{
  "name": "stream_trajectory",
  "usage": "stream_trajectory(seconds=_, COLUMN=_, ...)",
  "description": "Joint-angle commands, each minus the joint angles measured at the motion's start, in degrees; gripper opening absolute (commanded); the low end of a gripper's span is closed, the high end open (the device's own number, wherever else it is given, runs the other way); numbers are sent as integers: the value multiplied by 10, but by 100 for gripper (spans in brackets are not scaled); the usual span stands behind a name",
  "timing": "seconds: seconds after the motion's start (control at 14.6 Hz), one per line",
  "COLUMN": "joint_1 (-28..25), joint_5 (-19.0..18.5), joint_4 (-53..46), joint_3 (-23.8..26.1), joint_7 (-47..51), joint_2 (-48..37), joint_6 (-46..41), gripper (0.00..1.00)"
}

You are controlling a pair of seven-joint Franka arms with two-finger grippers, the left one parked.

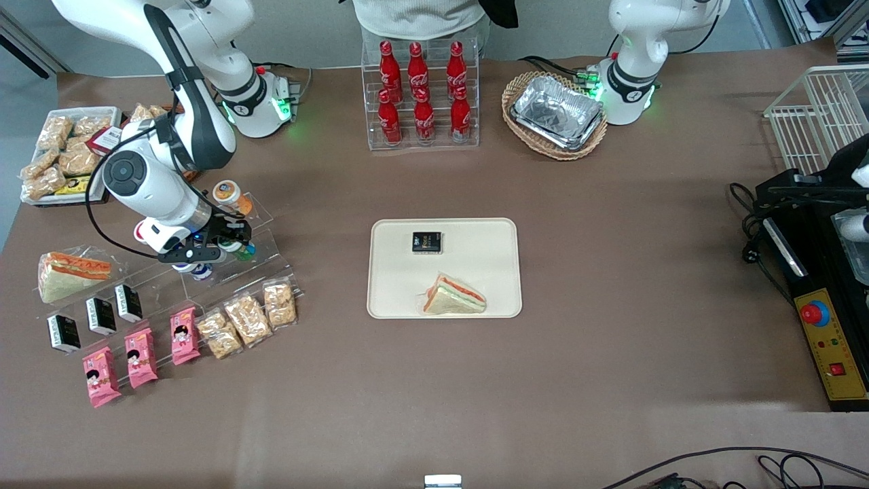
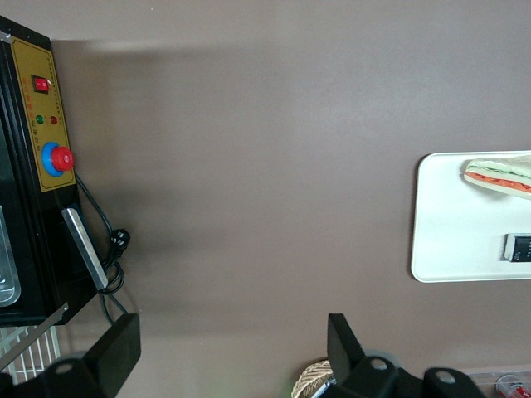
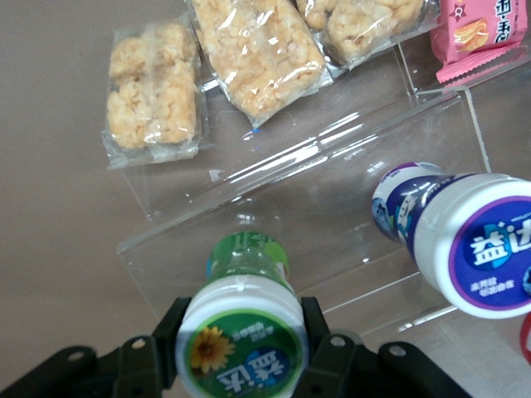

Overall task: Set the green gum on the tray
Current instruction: 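Close the right gripper on the green-capped bottle, then lift the green-capped bottle up out of the rack with the right gripper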

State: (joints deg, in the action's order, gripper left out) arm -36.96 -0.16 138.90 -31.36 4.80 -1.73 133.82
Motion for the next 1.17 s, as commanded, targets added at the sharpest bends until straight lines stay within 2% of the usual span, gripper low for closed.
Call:
stream_trajectory(seconds=0.0, joint_1=0, joint_5=10, joint_4=-3, joint_3=-3, joint_7=-4, joint_2=-24, joint_6=4, gripper=0)
stream_trajectory(seconds=0.21, joint_1=0, joint_5=10, joint_4=-36, joint_3=-12, joint_7=-29, joint_2=-45, joint_6=-31, gripper=0)
stream_trajectory(seconds=0.55, joint_1=-5, joint_5=6, joint_4=-221, joint_3=-13, joint_7=-28, joint_2=-42, joint_6=-262, gripper=0)
stream_trajectory(seconds=0.82, joint_1=-9, joint_5=8, joint_4=-302, joint_3=-3, joint_7=-17, joint_2=-48, joint_6=-375, gripper=0)
stream_trajectory(seconds=0.96, joint_1=-9, joint_5=10, joint_4=-338, joint_3=22, joint_7=-2, joint_2=-49, joint_6=-427, gripper=0)
stream_trajectory(seconds=1.1, joint_1=-9, joint_5=11, joint_4=-361, joint_3=56, joint_7=54, joint_2=-51, joint_6=-454, gripper=0)
